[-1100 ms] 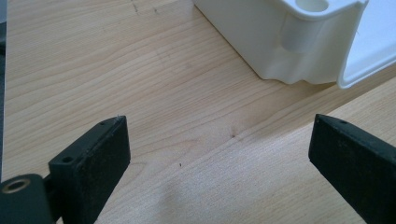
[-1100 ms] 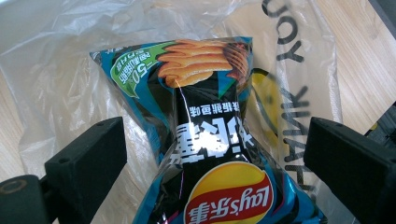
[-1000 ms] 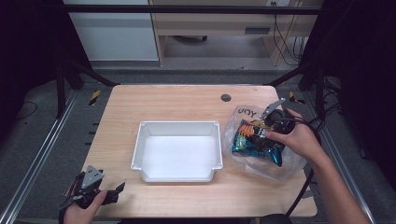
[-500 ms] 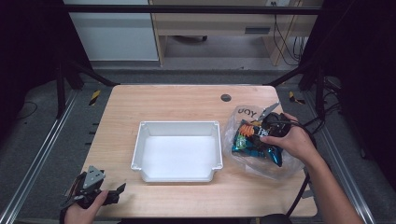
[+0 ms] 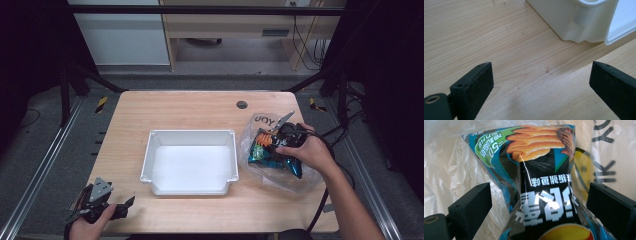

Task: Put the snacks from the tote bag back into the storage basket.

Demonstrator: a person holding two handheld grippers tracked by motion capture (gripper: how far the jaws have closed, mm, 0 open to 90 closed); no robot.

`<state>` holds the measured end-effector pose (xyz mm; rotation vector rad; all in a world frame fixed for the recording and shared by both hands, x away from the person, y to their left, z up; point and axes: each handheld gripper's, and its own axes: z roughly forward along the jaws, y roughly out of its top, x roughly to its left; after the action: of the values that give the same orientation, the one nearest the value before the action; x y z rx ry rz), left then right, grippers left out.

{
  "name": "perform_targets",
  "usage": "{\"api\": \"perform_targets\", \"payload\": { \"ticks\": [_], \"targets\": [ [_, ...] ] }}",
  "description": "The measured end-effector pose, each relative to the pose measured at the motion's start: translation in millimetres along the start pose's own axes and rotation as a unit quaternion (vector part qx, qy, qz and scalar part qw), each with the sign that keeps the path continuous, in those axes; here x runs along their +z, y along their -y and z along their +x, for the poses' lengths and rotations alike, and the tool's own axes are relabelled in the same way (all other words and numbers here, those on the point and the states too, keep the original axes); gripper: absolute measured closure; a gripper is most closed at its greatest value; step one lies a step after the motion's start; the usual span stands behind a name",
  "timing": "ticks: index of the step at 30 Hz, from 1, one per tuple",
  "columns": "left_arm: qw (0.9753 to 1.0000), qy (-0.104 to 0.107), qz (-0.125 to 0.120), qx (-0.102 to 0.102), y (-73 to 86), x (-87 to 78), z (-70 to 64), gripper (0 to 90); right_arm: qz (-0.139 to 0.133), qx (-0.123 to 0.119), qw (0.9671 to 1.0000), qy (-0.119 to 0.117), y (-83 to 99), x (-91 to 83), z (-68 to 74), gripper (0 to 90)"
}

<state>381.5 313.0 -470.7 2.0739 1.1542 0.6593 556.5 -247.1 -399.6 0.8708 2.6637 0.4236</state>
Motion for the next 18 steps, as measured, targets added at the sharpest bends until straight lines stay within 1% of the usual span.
{"api": "perform_targets", "payload": {
  "ticks": [1,3,4,5,6,8,11,13,18],
  "targets": [
    [1.0,0.001,0.001,-0.001,0.1,0.4,0.5,4.9,0.002,-0.005,1.0,-0.002,-0.6,1.9,-1.1,6.6],
    [1.0,0.001,-0.003,-0.001,-1.0,0.3,2.4,4.8,0.006,-0.003,1.0,0.0,-2.1,5.8,-1.4,6.6],
    [1.0,0.001,-0.003,-0.001,-1.0,0.3,2.4,4.9,0.008,-0.009,0.9999,0.0,-2.6,8.1,-2.0,6.6],
    [1.0,0.002,-0.004,-0.003,-1.3,0.5,2.7,4.9,0.008,-0.009,0.9999,0.0,-2.6,8.1,-2.0,6.6],
    [1.0,0.002,-0.003,-0.002,-1.4,0.8,3.0,4.9,0.016,-0.005,0.9999,-0.001,-3.0,12.5,-2.8,6.6],
    [1.0,0.003,-0.003,-0.003,-1.2,1.4,2.8,4.9,0.019,-0.008,0.9998,-0.001,-2.7,14.8,-4.7,6.6],
    [1.0,0.0,-0.003,-0.003,-0.7,0.8,2.4,4.8,0.026,-0.001,0.9996,-0.009,-1.7,20.1,-7.2,7.8],
    [1.0,0.001,-0.003,-0.004,-0.1,0.5,2.0,4.7,0.028,-0.011,0.9995,-0.012,-0.8,23.2,-8.3,8.0],
    [1.0,0.001,-0.002,-0.001,-0.5,1.6,1.4,4.7,0.038,-0.008,0.9992,-0.008,-2.0,28.6,-7.8,7.6]
  ]
}}
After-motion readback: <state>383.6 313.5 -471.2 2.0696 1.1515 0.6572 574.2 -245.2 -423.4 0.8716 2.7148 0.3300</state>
